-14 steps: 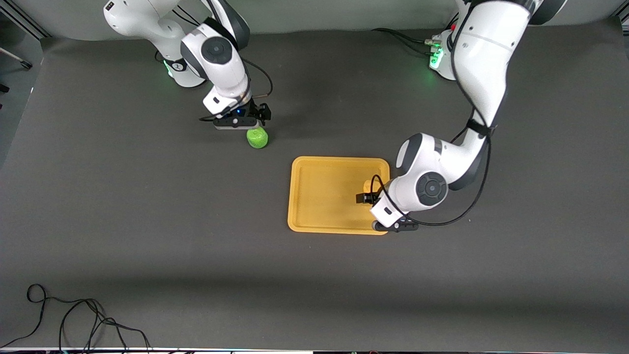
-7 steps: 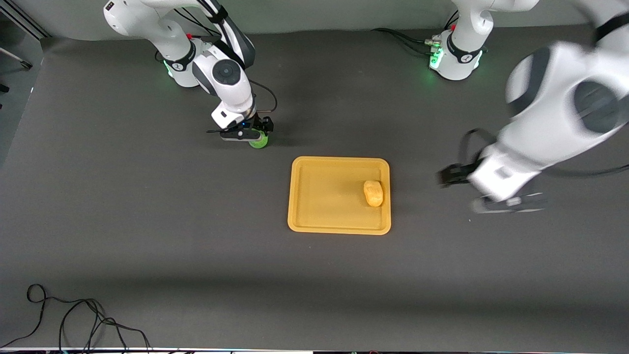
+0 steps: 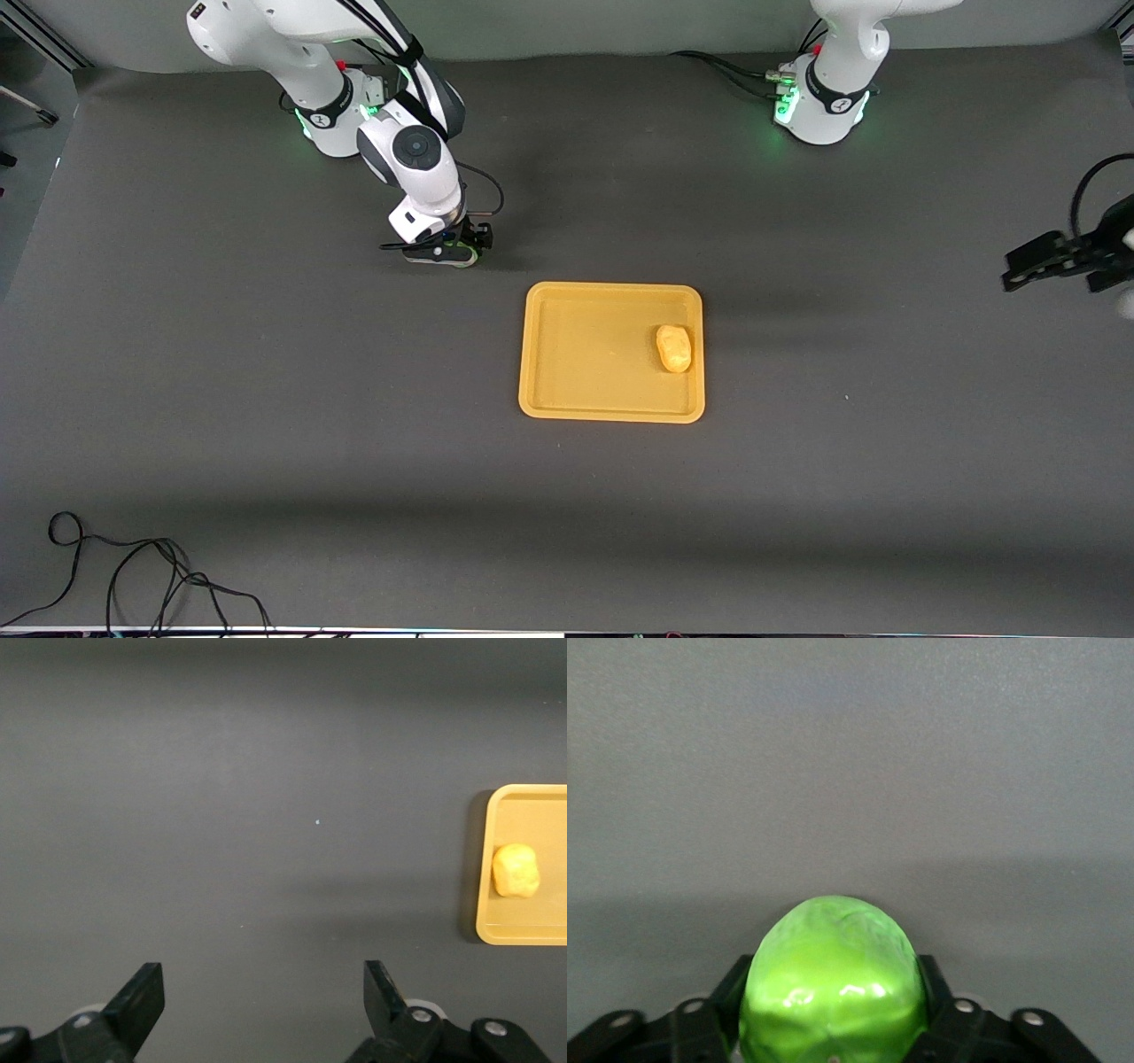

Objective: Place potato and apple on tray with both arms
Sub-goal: 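Release the potato on the tray while the right gripper lowers over the apple, then close the right gripper on the green apple and lift it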

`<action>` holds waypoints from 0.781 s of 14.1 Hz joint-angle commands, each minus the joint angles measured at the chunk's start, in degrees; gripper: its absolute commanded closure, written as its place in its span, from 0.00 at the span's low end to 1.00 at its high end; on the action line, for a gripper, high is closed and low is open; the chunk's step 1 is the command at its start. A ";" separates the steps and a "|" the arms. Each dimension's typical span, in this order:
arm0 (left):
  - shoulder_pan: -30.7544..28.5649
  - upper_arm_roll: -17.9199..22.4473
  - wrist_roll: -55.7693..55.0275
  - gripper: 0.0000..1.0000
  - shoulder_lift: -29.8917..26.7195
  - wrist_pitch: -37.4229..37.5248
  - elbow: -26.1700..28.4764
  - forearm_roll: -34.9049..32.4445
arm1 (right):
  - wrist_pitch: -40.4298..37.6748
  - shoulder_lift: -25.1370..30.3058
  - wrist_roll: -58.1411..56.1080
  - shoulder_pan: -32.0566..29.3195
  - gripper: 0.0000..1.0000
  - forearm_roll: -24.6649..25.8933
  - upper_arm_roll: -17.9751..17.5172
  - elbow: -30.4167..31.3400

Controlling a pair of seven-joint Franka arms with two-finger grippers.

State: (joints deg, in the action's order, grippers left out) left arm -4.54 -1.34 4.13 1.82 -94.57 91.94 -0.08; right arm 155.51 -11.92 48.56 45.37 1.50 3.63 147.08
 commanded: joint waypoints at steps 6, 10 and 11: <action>-0.82 -0.77 0.18 0.00 -6.57 -2.92 10.54 -0.54 | -24.39 12.34 -6.36 -0.20 0.58 1.40 6.99 -11.52; -0.65 -0.85 0.27 0.00 -6.13 -0.35 10.01 -0.71 | -48.23 13.69 -11.55 -0.20 0.58 0.79 9.72 -31.19; -0.47 -0.85 0.36 0.00 -5.61 -1.05 9.84 -1.41 | -51.06 13.25 -12.43 -0.20 0.58 0.61 9.82 -35.25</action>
State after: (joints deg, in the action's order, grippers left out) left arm -4.90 -1.75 4.14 -2.96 -95.01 100.83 -0.19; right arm 111.24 3.86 38.52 45.06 1.84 13.04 121.16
